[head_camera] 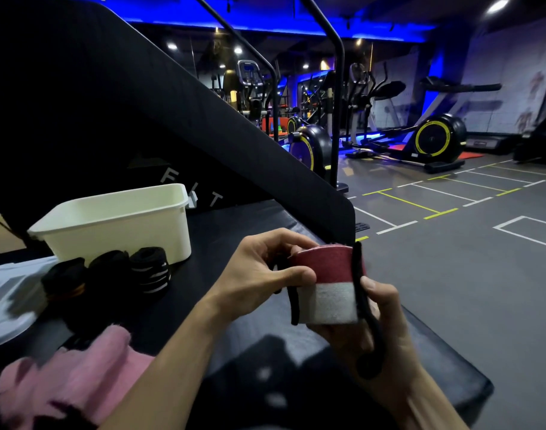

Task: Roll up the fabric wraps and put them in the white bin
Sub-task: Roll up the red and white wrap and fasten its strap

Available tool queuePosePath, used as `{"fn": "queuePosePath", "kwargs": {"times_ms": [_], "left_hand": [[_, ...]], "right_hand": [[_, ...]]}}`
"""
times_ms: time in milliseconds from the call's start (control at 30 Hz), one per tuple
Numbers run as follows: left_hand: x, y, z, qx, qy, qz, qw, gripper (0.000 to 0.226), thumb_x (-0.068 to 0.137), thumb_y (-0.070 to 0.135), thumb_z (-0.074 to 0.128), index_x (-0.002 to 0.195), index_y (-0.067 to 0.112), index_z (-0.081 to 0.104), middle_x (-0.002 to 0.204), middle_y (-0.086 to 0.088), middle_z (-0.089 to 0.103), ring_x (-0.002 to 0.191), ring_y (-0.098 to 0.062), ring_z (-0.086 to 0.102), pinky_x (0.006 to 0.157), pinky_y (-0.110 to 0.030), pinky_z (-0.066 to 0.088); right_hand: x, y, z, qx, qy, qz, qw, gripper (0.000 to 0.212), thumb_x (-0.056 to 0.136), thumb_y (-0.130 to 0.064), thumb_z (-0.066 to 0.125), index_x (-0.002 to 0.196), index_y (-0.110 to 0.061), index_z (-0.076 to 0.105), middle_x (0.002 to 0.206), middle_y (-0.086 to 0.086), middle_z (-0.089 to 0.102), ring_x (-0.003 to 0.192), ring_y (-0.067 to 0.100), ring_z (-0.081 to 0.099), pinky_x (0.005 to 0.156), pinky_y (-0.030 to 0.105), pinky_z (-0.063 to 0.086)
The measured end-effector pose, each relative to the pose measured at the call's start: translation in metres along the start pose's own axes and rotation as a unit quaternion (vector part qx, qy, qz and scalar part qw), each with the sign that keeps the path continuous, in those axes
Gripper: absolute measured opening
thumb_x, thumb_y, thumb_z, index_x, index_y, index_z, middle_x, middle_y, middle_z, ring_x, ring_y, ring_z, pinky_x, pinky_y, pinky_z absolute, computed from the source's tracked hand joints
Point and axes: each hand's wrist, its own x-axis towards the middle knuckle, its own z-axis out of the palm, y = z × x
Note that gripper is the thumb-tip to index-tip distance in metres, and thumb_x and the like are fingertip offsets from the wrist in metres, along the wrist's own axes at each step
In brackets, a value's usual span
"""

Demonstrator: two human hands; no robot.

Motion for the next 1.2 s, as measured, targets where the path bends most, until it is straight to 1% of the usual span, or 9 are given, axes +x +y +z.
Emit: {"fn": "queuePosePath", "kwargs": {"times_ms": [100,200,367,500,567,700,933,1067,1200], "left_hand": [[0.000,-0.006,-0.002,0.013,-0.004,-0.019,1.000,0.070,0.063,0.065,0.085,0.111,0.016,0.074,0.103,-0.008,0.072,0.093,-0.023,0.069,0.079,-0.028,0.056],[-0.001,-0.006,-0.007,0.019,-0.021,-0.045,0.999,0.076,0.060,0.071,0.083,0.113,0.017,0.075,0.101,-0.005,0.074,0.093,-0.021,0.069,0.077,-0.032,0.056],[-0.003,-0.005,-0.008,0.032,0.019,-0.043,0.998,0.057,0.062,0.059,0.089,0.103,0.022,0.078,0.090,-0.005,0.075,0.079,-0.017,0.067,0.063,-0.026,0.052],[-0.002,-0.001,-0.008,0.066,0.046,-0.021,0.997,0.035,0.069,0.022,0.092,0.099,0.013,0.077,0.088,0.001,0.076,0.077,-0.009,0.069,0.067,-0.024,0.055],[-0.001,-0.002,-0.008,0.090,0.065,-0.006,0.994,0.039,0.066,0.023,0.092,0.100,0.011,0.077,0.092,-0.003,0.077,0.084,-0.016,0.073,0.076,-0.032,0.060],[0.000,-0.008,-0.002,0.175,0.085,0.004,0.981,0.044,0.058,0.041,0.098,0.094,0.025,0.078,0.089,0.002,0.078,0.083,-0.019,0.074,0.081,-0.048,0.061],[0.002,-0.012,0.000,0.266,0.089,0.056,0.958,0.047,0.058,0.053,0.095,0.093,0.027,0.077,0.092,0.009,0.074,0.087,-0.017,0.072,0.077,-0.045,0.059],[0.001,-0.026,0.001,0.309,0.057,0.062,0.947,0.050,0.058,0.058,0.091,0.090,0.025,0.073,0.096,0.009,0.069,0.089,-0.017,0.070,0.073,-0.040,0.058],[-0.001,-0.037,0.006,0.329,0.034,0.054,0.942,0.050,0.058,0.062,0.089,0.086,0.024,0.072,0.094,0.009,0.065,0.083,-0.016,0.067,0.069,-0.039,0.056]], "right_hand": [[0.001,0.001,0.001,0.051,-0.027,0.011,0.998,0.072,0.079,-0.049,0.074,0.134,-0.004,0.062,0.128,0.022,0.065,0.110,0.029,0.067,0.103,0.045,0.047],[0.001,0.002,-0.001,0.056,-0.037,0.026,0.997,0.070,0.081,-0.047,0.073,0.134,-0.003,0.062,0.126,0.022,0.065,0.111,0.028,0.065,0.101,0.046,0.051],[0.003,0.000,-0.003,-0.013,-0.002,0.008,1.000,0.066,0.083,-0.048,0.074,0.133,-0.006,0.064,0.138,0.023,0.060,0.124,0.030,0.061,0.109,0.052,0.044],[0.007,0.001,-0.001,-0.109,0.091,-0.054,0.988,0.046,0.096,-0.036,0.060,0.133,-0.010,0.061,0.128,0.019,0.067,0.113,0.028,0.067,0.107,0.060,0.045],[0.007,0.005,-0.003,-0.212,0.129,-0.105,0.963,0.034,0.098,-0.034,0.059,0.130,-0.024,0.065,0.127,0.004,0.070,0.115,0.018,0.067,0.104,0.046,0.050],[0.004,0.011,-0.011,-0.508,0.162,-0.154,0.832,0.038,0.107,-0.019,0.046,0.124,-0.051,0.054,0.108,-0.045,0.063,0.108,-0.017,0.058,0.088,0.004,0.040],[0.000,0.006,-0.017,-0.606,0.137,-0.158,0.767,0.050,0.088,-0.050,0.057,0.136,-0.037,0.056,0.119,-0.025,0.066,0.111,-0.006,0.062,0.090,0.015,0.049],[-0.002,0.005,-0.016,-0.634,0.152,-0.147,0.744,0.065,0.070,-0.054,0.069,0.131,-0.042,0.051,0.108,-0.031,0.066,0.101,-0.010,0.064,0.080,0.003,0.045],[-0.003,0.011,-0.017,-0.670,0.174,-0.120,0.712,0.065,0.063,-0.059,0.063,0.122,-0.048,0.038,0.101,-0.027,0.065,0.096,0.004,0.068,0.078,0.022,0.054]]}}
